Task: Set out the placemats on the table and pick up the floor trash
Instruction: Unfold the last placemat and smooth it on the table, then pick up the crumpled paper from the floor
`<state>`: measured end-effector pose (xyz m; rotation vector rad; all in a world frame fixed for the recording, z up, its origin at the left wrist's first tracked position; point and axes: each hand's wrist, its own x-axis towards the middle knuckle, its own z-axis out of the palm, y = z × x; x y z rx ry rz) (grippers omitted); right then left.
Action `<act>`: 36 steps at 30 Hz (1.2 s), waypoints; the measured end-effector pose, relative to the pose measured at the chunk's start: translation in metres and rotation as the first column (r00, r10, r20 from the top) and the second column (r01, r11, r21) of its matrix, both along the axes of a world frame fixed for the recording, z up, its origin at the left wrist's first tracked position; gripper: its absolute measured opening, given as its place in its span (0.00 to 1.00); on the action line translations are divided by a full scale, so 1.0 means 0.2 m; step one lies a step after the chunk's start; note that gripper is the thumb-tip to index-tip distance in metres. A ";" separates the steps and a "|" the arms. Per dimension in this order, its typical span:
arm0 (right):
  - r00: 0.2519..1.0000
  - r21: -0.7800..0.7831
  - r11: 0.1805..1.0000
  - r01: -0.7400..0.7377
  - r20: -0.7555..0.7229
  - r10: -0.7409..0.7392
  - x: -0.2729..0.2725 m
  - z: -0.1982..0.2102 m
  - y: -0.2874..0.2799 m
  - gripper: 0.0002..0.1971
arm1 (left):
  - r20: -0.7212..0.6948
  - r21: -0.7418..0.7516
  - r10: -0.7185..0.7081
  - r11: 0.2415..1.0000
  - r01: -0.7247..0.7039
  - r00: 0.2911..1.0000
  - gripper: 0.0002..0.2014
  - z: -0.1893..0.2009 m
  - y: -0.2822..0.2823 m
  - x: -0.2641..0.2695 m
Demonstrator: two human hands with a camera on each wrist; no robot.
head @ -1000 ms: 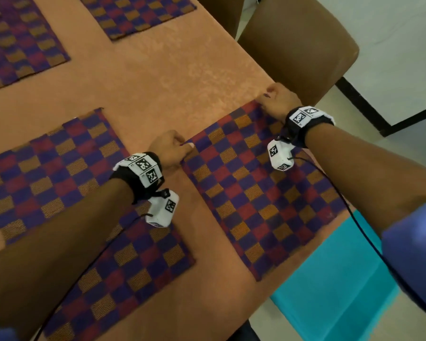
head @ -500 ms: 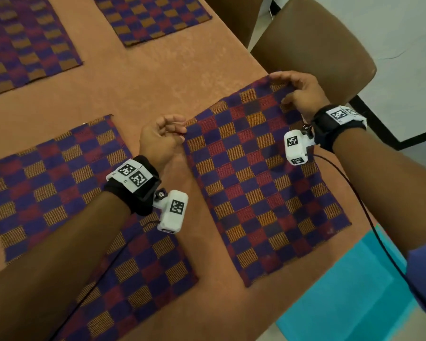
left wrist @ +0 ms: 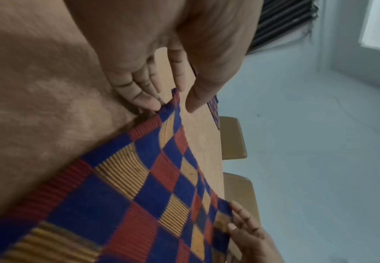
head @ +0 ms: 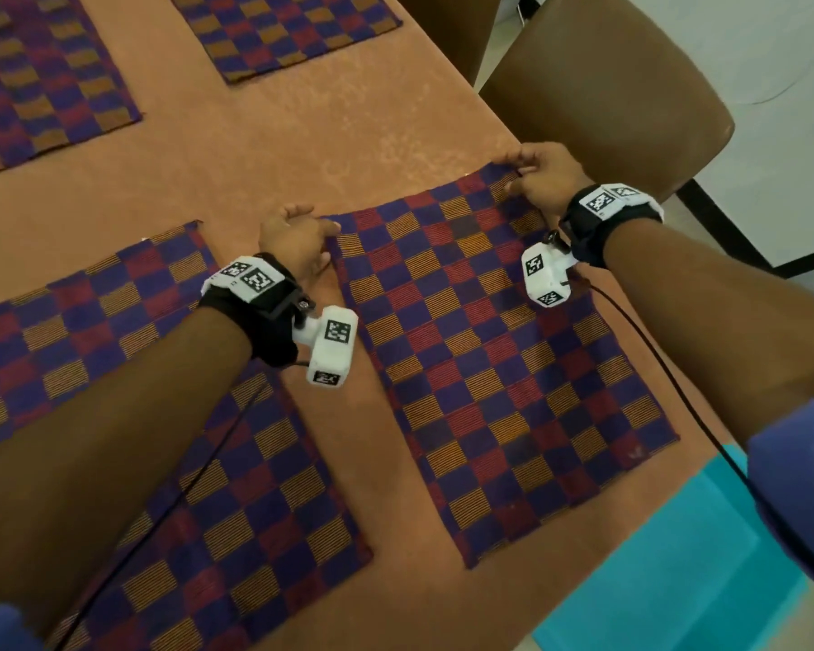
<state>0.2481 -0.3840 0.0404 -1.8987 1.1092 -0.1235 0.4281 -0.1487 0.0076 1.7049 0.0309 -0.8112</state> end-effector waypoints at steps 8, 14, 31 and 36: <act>0.994 -0.223 0.971 -0.086 -0.080 0.070 0.18 0.01 -0.13 0.27 | 0.484 0.260 -0.267 0.953 0.155 0.833 0.11 0.01 -0.01 0.08; 0.951 -0.296 0.919 -0.260 -0.245 0.190 0.22 0.04 -0.07 0.31 | 0.595 0.593 -0.527 0.798 0.111 0.607 0.22 0.02 0.06 0.07; 0.802 -0.347 0.861 -0.373 -0.587 0.111 -0.95 -0.27 0.46 0.36 | 0.209 0.857 -0.972 0.131 0.499 -0.104 0.36 -0.10 0.37 -0.80; 0.871 -0.383 0.880 -0.283 -0.486 0.069 -1.07 -0.20 0.68 0.35 | 0.228 0.798 -0.973 0.163 0.580 -0.040 0.34 -0.02 0.43 -0.88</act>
